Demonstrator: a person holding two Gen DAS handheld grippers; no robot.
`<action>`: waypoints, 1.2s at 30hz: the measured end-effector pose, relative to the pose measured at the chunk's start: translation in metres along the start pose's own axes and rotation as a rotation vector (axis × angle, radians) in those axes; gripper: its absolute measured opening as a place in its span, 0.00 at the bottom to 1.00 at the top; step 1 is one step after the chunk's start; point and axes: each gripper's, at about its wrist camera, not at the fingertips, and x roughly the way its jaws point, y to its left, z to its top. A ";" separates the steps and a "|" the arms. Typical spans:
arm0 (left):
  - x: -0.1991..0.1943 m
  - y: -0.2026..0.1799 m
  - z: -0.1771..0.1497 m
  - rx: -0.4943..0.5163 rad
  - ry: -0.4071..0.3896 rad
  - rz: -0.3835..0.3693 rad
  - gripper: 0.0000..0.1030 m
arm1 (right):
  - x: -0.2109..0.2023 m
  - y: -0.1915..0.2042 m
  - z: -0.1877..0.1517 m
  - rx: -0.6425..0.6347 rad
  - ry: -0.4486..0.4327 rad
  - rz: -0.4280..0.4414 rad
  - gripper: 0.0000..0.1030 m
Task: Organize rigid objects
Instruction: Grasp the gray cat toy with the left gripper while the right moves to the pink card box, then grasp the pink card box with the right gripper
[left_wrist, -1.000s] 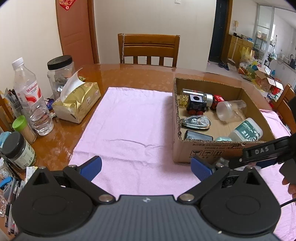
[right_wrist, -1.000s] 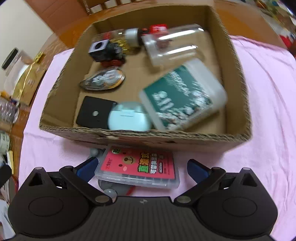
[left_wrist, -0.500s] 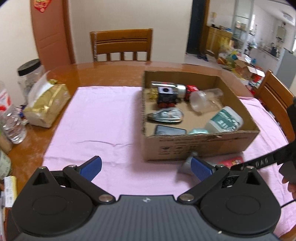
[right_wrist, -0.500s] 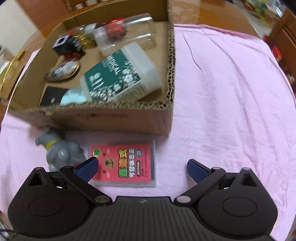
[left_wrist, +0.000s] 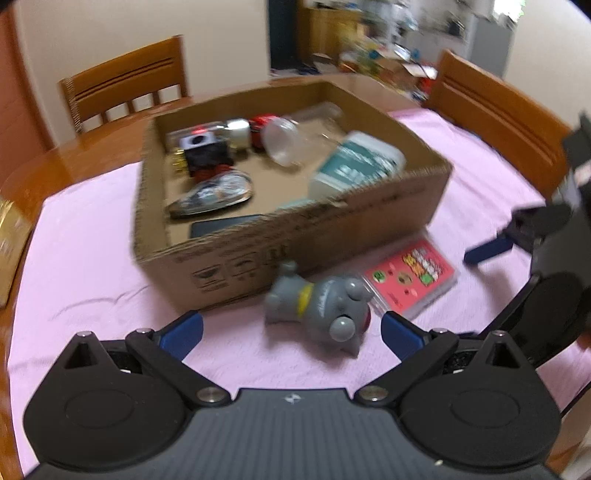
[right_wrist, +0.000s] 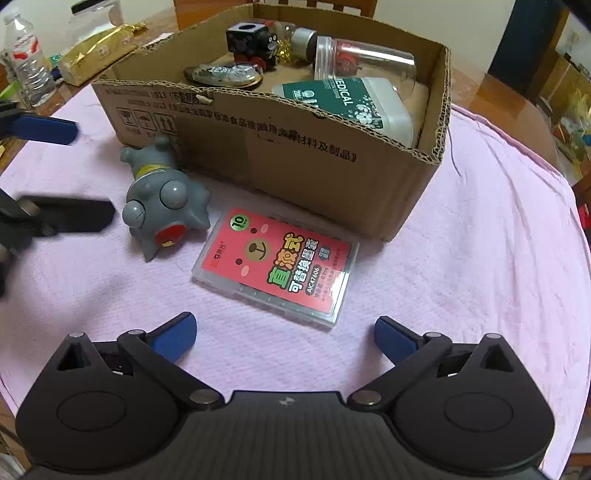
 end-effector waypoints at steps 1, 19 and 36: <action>0.004 -0.003 0.000 0.024 0.004 0.001 0.99 | 0.000 -0.001 -0.003 -0.003 -0.007 0.001 1.00; 0.038 -0.005 0.000 0.094 0.036 -0.058 0.71 | -0.005 -0.001 -0.010 0.013 -0.045 -0.007 1.00; 0.014 0.053 -0.033 -0.201 0.079 0.143 0.71 | 0.010 0.029 0.026 0.039 -0.073 -0.019 1.00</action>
